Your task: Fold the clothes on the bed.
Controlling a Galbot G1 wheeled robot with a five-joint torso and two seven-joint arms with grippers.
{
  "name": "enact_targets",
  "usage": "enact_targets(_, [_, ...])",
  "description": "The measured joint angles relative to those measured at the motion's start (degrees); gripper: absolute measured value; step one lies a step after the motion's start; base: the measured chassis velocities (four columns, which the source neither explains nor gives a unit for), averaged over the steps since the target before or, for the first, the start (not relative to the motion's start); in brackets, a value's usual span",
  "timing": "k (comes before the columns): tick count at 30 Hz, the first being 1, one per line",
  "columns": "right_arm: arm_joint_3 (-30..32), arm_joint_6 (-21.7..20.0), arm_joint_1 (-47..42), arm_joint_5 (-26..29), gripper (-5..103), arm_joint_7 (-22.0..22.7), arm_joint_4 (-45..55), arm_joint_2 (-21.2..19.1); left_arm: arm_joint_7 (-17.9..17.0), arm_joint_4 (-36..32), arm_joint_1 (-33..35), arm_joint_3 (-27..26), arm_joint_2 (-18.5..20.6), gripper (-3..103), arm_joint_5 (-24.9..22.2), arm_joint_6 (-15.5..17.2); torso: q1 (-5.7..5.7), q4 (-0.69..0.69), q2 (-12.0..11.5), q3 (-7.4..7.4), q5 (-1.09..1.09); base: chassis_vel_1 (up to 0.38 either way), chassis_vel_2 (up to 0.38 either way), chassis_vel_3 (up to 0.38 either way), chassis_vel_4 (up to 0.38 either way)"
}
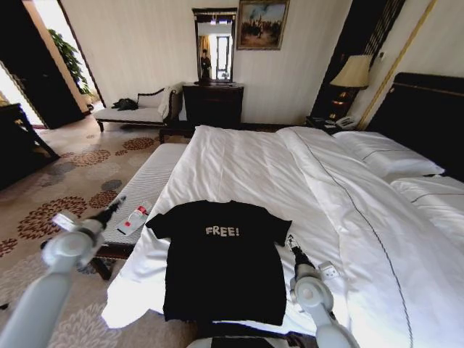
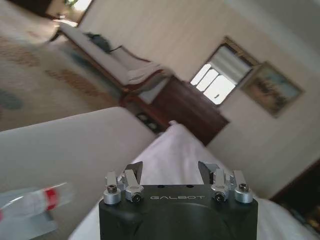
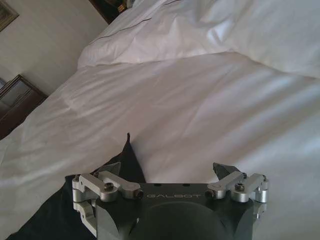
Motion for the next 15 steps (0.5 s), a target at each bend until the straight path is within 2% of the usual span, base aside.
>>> enact_targets(1, [0.0,0.0,0.0,0.0,100,0.0,0.0,0.0,0.0,0.0,0.0,0.0,0.0,64,0.0,0.0,0.00,0.00,0.0,0.00,0.00,0.000,0.000,0.000,0.000])
enact_targets(2, [0.5,-0.1,0.4,0.5,100,0.1,-0.4,-0.2,-0.1,-3.7,1.0,-1.6,0.1,69,-1.1,0.2,0.00,-0.05,0.0,0.00,0.00,0.000,0.000,0.000,0.000])
enact_targets(4, [1.2,-0.9,1.5,1.8,100,0.3,-1.3,-0.9,0.1,-11.6,4.4,-5.5,-0.4,80,-1.8,0.1,0.01,-0.02,0.0,0.00,0.01,0.000,0.000,0.000,0.000])
enact_targets(5, [1.2,-0.9,1.5,1.8,100,0.3,-1.3,-0.9,0.1,-11.6,4.4,-5.5,-0.4,80,-1.8,0.1,0.01,-0.02,0.0,0.00,0.01,0.000,0.000,0.000,0.000])
enact_targets(7, [1.5,-1.7,2.7,2.9,100,0.5,-2.1,-1.7,0.8,-18.5,8.6,-9.8,-1.4,90,-2.2,-0.2,0.00,0.01,0.0,0.00,0.02,0.000,0.000,0.000,0.000])
enact_targets(8, [1.6,-2.0,3.2,3.3,100,0.5,-2.7,-2.1,0.9,-20.9,10.2,-11.3,-2.0,90,-2.5,-0.3,0.00,0.02,0.0,0.00,0.01,0.000,0.000,0.000,0.000])
enact_targets(10, [1.8,-2.5,4.1,4.3,100,0.1,-3.9,-2.9,1.1,-25.3,13.3,-13.9,-3.6,98,-3.0,-0.3,-0.01,0.02,0.0,0.00,0.01,0.000,0.000,0.000,0.000])
enact_targets(15, [2.5,-4.1,6.2,8.3,100,-0.8,-6.7,-6.2,0.6,-27.4,16.5,-15.7,-6.8,100,-3.0,-0.1,0.00,0.01,0.0,0.00,0.01,0.000,0.000,0.000,0.000])
